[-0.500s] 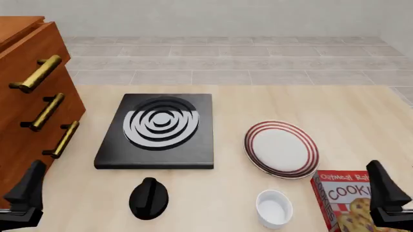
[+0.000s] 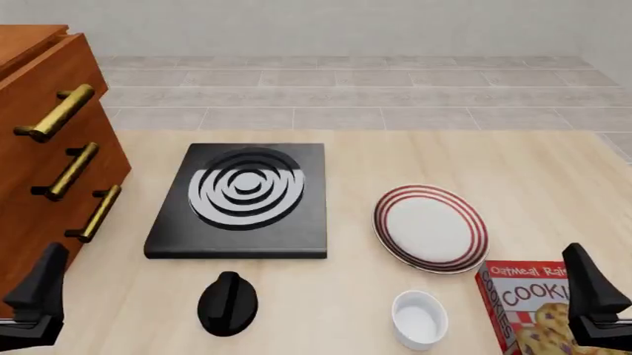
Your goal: Pick the akita bowl in the top layer of the wooden cabinet and place it on the plate.
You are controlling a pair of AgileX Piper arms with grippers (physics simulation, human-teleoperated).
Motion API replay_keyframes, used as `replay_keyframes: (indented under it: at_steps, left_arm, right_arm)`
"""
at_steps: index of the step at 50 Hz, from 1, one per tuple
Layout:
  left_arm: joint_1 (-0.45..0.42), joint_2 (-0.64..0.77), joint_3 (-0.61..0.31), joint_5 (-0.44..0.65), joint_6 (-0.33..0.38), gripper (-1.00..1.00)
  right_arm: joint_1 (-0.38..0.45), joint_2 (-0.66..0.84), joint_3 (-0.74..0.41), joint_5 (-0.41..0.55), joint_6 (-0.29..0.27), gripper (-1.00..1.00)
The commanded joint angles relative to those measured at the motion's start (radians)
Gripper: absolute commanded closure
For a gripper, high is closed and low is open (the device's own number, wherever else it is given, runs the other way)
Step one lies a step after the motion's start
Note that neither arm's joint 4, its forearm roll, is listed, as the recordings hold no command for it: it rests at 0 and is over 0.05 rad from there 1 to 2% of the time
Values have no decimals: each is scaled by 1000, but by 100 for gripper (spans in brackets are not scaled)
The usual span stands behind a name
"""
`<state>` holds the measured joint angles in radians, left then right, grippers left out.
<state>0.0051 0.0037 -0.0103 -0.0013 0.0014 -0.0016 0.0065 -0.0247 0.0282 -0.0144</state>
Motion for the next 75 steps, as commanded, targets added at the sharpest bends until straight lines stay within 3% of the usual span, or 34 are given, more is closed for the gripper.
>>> replay_keyframes:
  at_steps: [1, 8, 11, 42, 46, 49, 75]
  left_arm:
    - [7, 14, -18, 3, 2, -100]
    - [-2, 33, -53, 31, -12, -100]
    - [-7, 106, -85, 19, -14, -100]
    - [-114, 171, -391, 249, 10, -100]
    - [-123, 209, -425, 271, -49, -100]
    - [-120, 223, -463, 294, -21, -100]
    - [-182, 299, -691, 440, -13, -100]
  right_arm:
    - [2, 2, -6, 9, -7, -100]
    - [1, 2, -5, 10, -8, -100]
    - [1, 0, -6, 11, -9, -100]
    - [4, 9, -3, 5, -15, -100]
    - [5, 13, -2, 2, -17, -100]
    - [5, 14, -2, 2, -17, -100]
    - [5, 19, -2, 0, -18, -100]
